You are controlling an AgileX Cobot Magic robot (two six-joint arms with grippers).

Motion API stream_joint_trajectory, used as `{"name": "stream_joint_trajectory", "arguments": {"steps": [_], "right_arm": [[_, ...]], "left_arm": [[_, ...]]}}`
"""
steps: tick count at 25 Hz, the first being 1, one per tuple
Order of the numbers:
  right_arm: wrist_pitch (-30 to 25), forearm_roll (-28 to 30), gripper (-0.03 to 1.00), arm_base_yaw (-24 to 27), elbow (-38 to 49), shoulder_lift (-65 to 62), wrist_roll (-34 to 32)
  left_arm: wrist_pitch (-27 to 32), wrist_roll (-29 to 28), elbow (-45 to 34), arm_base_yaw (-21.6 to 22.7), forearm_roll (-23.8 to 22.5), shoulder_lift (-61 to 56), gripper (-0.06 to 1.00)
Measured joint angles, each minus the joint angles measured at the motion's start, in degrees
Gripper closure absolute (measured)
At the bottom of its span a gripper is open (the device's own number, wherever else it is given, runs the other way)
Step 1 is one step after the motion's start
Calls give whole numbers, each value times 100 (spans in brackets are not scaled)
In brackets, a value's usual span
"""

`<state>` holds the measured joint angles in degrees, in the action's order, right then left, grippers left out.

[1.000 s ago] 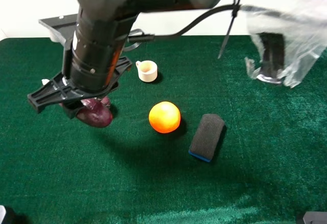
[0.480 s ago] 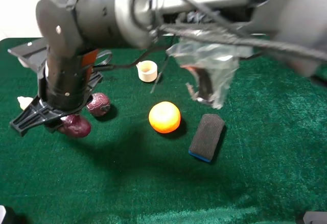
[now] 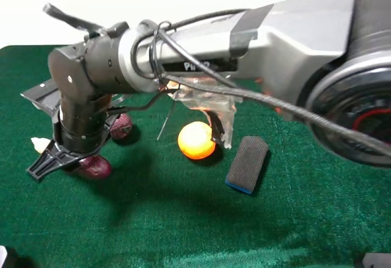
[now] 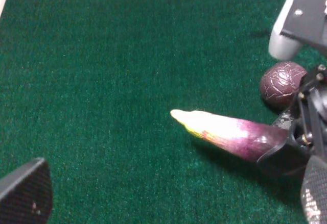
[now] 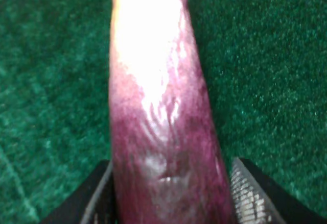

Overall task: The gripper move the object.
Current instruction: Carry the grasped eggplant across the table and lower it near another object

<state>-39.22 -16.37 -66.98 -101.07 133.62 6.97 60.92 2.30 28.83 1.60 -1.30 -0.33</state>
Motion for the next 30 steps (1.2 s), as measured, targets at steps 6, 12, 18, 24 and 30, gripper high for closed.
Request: {"name": "stream_joint_trajectory", "arguments": {"steps": [6, 12, 18, 24, 30], "right_arm": [[151, 112, 61, 0, 0, 207, 6], [144, 235, 61, 0, 0, 358, 19], [144, 307, 61, 0, 0, 363, 19], [144, 319, 61, 0, 0, 363, 19], [144, 324, 61, 0, 0, 363, 19]], "left_arm": [[0, 0, 0, 0, 0, 0, -5], [0, 0, 0, 0, 0, 0, -5], [0, 0, 0, 0, 0, 0, -5], [0, 0, 0, 0, 0, 0, -5], [0, 0, 0, 0, 0, 0, -5]]}}
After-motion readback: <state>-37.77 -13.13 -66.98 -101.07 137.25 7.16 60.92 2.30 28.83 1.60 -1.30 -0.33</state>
